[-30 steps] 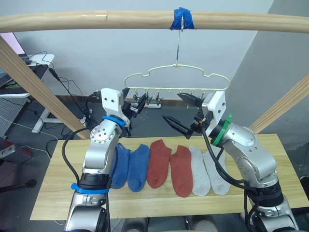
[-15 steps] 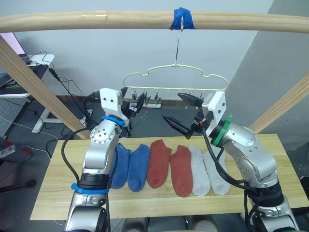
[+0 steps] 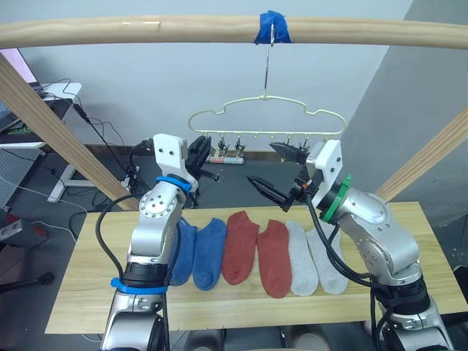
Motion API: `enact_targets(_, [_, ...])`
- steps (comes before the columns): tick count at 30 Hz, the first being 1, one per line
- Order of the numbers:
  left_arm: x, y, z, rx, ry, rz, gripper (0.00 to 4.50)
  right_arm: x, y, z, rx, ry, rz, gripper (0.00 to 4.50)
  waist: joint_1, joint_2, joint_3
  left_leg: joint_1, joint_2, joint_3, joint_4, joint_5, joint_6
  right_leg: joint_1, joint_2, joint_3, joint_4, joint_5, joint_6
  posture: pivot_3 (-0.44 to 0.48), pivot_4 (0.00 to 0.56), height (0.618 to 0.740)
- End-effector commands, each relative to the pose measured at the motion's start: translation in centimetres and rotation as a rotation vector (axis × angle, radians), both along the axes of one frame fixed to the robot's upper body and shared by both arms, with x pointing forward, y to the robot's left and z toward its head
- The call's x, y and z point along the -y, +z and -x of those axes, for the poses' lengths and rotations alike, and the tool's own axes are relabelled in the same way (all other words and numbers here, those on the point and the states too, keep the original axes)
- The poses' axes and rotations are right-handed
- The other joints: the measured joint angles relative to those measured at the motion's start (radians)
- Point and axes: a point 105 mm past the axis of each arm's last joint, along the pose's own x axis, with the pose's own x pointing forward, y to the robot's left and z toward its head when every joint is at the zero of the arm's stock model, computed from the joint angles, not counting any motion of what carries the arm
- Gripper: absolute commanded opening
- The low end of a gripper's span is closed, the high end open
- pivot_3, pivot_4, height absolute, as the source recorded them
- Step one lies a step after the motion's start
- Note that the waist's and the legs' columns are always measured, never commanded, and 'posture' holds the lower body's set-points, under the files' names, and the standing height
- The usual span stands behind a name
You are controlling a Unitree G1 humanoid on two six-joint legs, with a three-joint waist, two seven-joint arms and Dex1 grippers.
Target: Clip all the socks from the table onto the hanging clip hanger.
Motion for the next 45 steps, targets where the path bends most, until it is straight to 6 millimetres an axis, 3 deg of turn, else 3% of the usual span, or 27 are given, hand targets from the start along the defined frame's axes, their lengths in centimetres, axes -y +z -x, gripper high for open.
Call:
enact_targets(1, [-0.3,0.5,0.4,0.009,-0.003,-0.027,0.03,1.5,-1.0,0.9,0.003,-0.035,0.07,4.5,0.0,0.0,0.0,0.0,0.0,0.0,0.0,-0.001,0.001,0.0,0.0,0.0,0.0,0.0,0.0,-0.125,0.239,0.74])
enact_targets(7, [-0.4,0.3,1.0,-0.061,-0.054,-0.054,0.03,6.8,-7.4,0.4,-0.204,-0.207,0.285,4.5,-0.002,0.001,0.011,0.0,0.0,0.001,0.002,-0.002,0.004,0.002,0.0,0.0,0.0,0.0,0.001,-0.126,0.259,0.74])
enact_targets(10, [-0.2,0.2,1.5,-0.099,-0.102,-0.077,0.03,10.3,-10.3,-1.2,-0.313,-0.367,0.35,4.5,-0.006,-0.001,0.022,0.002,0.001,0.001,0.005,-0.002,0.004,0.004,0.002,0.001,0.0,0.001,0.001,-0.121,0.267,0.74])
enact_targets(18, [-0.1,0.0,2.4,-0.141,-0.145,-0.087,0.03,13.6,-16.6,-3.6,-0.484,-0.469,0.499,4.5,-0.005,-0.001,0.031,0.002,0.002,0.002,0.006,-0.002,0.004,0.005,0.003,0.002,0.0,0.003,0.001,-0.098,0.279,0.74])
enact_targets(26, [0.0,-0.2,3.0,-0.154,-0.147,-0.08,0.03,15.4,-19.2,-3.8,-0.559,-0.489,0.589,4.5,-0.004,-0.001,0.035,0.002,0.002,0.002,0.005,-0.002,0.004,0.004,0.003,0.002,0.0,0.003,0.001,-0.079,0.281,0.74])
enact_targets(29, [-0.2,-0.2,3.1,-0.156,-0.142,-0.08,0.0,15.1,-19.0,-3.5,-0.57,-0.475,0.572,3.91,-0.003,-0.001,0.035,0.002,0.002,0.002,0.005,-0.002,0.005,0.004,0.003,0.002,0.0,0.003,0.001,-0.078,0.281,0.74])
enact_targets(40, [-0.1,-0.2,3.1,-0.16,-0.137,-0.074,0.0,14.8,-19.6,-2.2,-0.61,-0.458,0.548,0.05,-0.003,-0.001,0.036,0.002,0.002,0.002,0.006,-0.002,0.005,0.005,0.003,0.002,0.0,0.003,0.001,-0.083,0.283,0.74])
enact_targets(45, [-0.3,-0.1,2.9,-0.202,-0.148,-0.007,0.0,12.4,-16.2,-1.9,-0.501,-0.359,0.451,0.05,-0.003,-0.001,0.043,0.002,0.002,0.002,0.006,-0.002,0.005,0.005,0.003,0.002,0.0,0.003,0.001,-0.079,0.288,0.74])
